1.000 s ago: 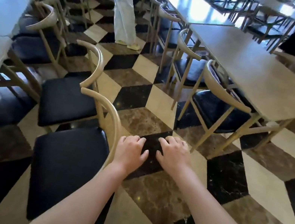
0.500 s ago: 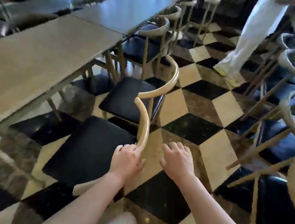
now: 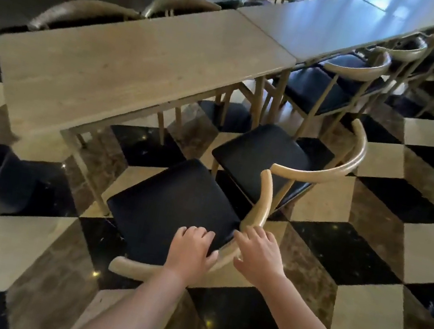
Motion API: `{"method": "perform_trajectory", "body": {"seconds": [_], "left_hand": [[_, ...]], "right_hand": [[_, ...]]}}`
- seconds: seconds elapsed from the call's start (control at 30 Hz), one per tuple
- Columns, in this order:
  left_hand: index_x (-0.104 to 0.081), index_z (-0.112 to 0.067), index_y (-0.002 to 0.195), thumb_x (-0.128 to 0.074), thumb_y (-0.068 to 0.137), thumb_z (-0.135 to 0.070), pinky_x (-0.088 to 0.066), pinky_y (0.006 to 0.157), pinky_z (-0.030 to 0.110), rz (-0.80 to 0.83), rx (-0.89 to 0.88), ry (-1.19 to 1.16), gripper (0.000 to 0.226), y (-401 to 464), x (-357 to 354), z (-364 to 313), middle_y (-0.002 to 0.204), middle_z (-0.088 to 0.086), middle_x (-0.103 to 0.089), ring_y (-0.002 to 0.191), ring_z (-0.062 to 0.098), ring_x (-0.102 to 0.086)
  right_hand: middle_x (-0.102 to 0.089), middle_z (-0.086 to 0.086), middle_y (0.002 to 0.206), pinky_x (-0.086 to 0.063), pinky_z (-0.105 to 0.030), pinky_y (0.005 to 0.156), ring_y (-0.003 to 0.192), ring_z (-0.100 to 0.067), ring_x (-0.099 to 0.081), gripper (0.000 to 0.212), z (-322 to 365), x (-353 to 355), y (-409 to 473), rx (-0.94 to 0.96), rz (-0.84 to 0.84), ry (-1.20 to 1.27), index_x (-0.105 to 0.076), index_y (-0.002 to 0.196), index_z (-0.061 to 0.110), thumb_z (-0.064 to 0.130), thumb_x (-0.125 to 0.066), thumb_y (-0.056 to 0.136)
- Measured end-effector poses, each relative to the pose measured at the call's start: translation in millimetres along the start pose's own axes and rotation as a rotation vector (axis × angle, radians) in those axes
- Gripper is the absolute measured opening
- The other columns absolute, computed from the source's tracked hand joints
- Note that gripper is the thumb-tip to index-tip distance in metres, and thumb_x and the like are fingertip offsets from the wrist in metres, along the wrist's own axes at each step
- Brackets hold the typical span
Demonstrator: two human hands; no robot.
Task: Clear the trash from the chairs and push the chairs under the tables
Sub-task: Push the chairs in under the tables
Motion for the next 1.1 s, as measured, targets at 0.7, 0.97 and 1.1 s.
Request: {"method": "perform_trajectory", "body": {"seconds": [0.7,0.97,1.1], "left_hand": [[-0.056,-0.02,0.123,-0.061,0.083,-0.045,-0.045,0.098,0.031,-0.015,0.535,-0.126,0.047,-37,-59,-19,0.117,-0.002,-0.064,0.109,0.015,-0.056],[-0.059,-0.022,0.121,-0.058,0.085,-0.049,-0.049,0.087,0.027,0.012,0.604,-0.127,0.045,-31,-59,-15,0.115,-0.004,-0.066,0.106,0.013,-0.06],[-0.059,-0.021,0.12,-0.058,0.085,-0.046,-0.048,0.087,0.024,0.016,0.618,-0.142,0.043,-29,-58,-13,0.113,-0.003,-0.068,0.103,0.012,-0.062]], "right_hand": [[-0.06,0.003,0.116,-0.043,-0.034,0.094,0.108,-0.018,-0.049,0.037,-36,-47,47,0.554,0.152,-0.032,-0.054,0.124,0.024,0.034,-0.059,0.088],[-0.059,0.005,0.111,-0.049,-0.031,0.081,0.101,-0.018,-0.05,0.034,-43,-49,57,0.655,0.168,-0.096,-0.054,0.123,0.024,0.036,-0.053,0.092],[-0.058,0.003,0.112,-0.048,-0.032,0.081,0.101,-0.018,-0.049,0.033,-43,-46,63,0.697,0.167,-0.073,-0.053,0.123,0.022,0.037,-0.048,0.094]]}}
Point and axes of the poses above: each hand's wrist, its own y-axis towards the middle knuckle, its own x-axis out of the back of the hand, z = x × y, the point moved 4 cm from there along y, towards the middle knuckle
